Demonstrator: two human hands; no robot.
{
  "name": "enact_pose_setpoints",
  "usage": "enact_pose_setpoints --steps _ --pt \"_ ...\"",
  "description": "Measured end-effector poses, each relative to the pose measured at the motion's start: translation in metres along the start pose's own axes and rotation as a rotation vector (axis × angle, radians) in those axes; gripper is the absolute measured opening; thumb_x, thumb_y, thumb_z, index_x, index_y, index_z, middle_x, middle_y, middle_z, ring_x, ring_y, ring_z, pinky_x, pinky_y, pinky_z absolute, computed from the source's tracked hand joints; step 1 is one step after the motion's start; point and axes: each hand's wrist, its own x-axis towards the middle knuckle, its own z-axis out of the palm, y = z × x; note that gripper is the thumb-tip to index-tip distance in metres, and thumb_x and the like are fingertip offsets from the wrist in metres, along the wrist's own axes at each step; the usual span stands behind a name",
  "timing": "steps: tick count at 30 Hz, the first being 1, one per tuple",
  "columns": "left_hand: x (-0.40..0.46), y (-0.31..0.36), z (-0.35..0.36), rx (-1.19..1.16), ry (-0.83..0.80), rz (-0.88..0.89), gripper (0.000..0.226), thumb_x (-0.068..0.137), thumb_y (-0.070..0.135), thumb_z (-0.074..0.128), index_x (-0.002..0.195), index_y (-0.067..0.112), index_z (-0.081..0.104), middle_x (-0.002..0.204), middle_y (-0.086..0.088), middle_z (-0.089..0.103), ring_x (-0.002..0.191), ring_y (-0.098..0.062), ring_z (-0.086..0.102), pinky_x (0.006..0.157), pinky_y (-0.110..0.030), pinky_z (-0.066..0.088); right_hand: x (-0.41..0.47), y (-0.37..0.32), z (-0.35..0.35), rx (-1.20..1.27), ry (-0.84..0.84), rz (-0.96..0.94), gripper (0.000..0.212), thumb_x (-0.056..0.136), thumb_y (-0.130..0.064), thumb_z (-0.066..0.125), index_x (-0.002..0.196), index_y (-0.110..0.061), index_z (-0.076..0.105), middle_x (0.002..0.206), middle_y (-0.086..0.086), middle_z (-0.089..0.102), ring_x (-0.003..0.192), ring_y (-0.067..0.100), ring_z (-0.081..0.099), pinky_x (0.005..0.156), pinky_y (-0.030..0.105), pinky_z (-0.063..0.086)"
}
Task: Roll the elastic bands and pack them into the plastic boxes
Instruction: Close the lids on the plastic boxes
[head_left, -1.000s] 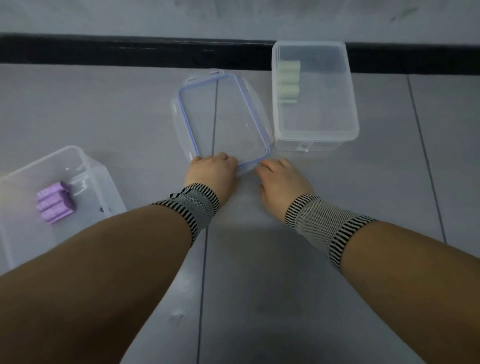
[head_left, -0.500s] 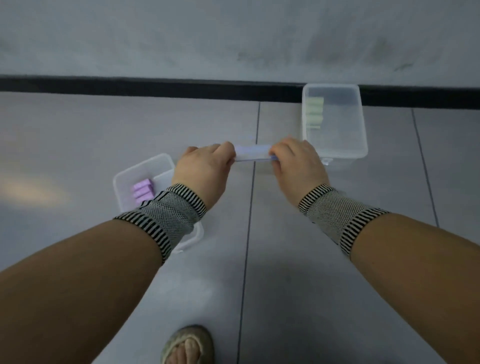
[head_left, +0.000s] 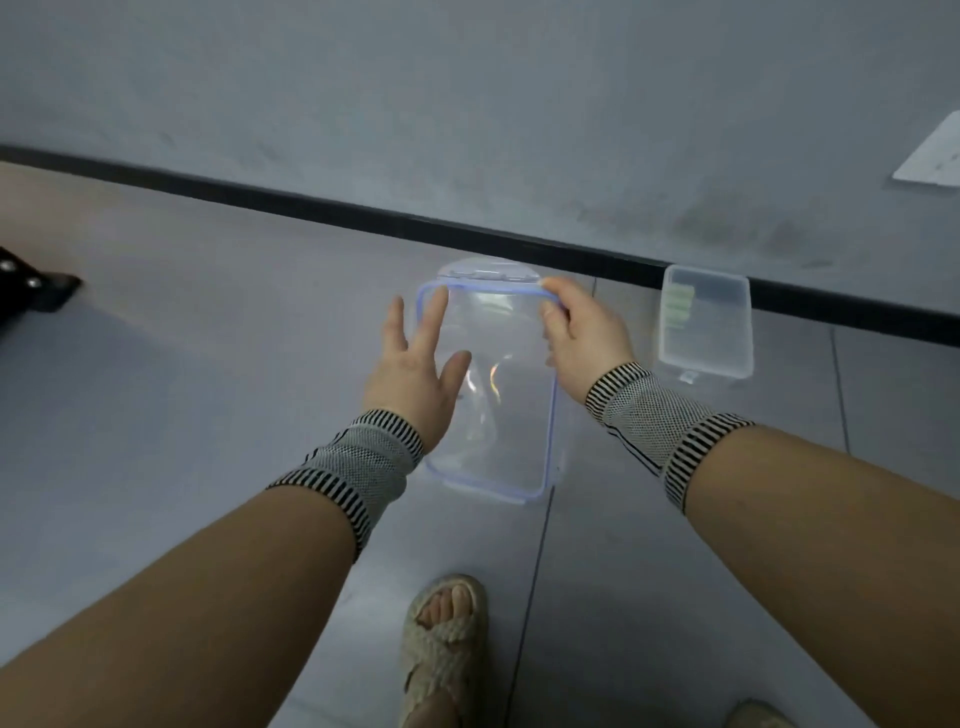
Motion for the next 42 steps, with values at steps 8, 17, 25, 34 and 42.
enact_pose_setpoints --steps 8,17,25,34,42 --pt "-0.008 -0.071 -0.008 -0.054 -0.07 -0.139 0.061 0.095 0.045 0.041 0.144 0.049 0.005 0.157 -0.006 0.007 0.113 -0.032 0.056 0.099 -0.036 0.038 0.014 -0.014 0.057 0.175 -0.037 0.094 0.019 0.097 -0.019 0.045 0.103 -0.029 0.059 0.064 -0.005 0.056 0.058 0.015 0.054 0.069 0.035 0.054" --pt "0.009 -0.113 0.032 0.187 0.031 -0.174 0.063 0.092 0.05 0.041 0.147 0.041 0.01 0.138 -0.012 0.024 0.111 -0.032 0.049 0.093 -0.038 0.043 0.033 0.014 0.103 -0.287 -0.338 0.212 0.071 0.084 -0.027 0.06 0.146 -0.027 0.025 0.138 0.009 0.041 0.116 0.027 0.051 0.095 0.028 0.038" --pt "0.065 -0.163 0.107 0.105 -0.067 -0.286 0.07 0.094 0.05 0.04 0.149 0.033 0.001 0.156 -0.012 -0.002 0.132 -0.036 0.033 0.105 -0.041 0.034 0.071 0.077 0.176 -0.36 -0.178 0.078 0.042 0.089 -0.011 0.057 0.13 -0.013 0.048 0.137 0.006 0.035 0.111 0.022 0.052 0.091 0.018 0.033" --pt "0.076 -0.198 0.159 0.361 -0.165 -0.295 0.069 0.094 0.056 0.025 0.149 0.027 -0.004 0.158 -0.002 -0.009 0.136 -0.031 0.022 0.104 -0.046 0.031 0.057 0.144 0.22 -0.625 -0.489 -0.033 0.072 0.094 -0.045 0.045 0.15 -0.013 0.014 0.16 0.003 -0.001 0.147 0.023 0.004 0.119 0.038 0.011" --pt "0.076 -0.197 0.163 0.325 -0.117 -0.235 0.066 0.095 0.05 0.03 0.15 0.021 0.007 0.159 0.0 -0.008 0.145 -0.024 -0.006 0.114 -0.053 0.01 0.034 0.144 0.219 -0.775 -0.484 -0.07 0.083 0.087 -0.064 0.036 0.151 -0.021 0.005 0.159 0.005 -0.013 0.146 0.03 -0.003 0.117 0.05 0.008"
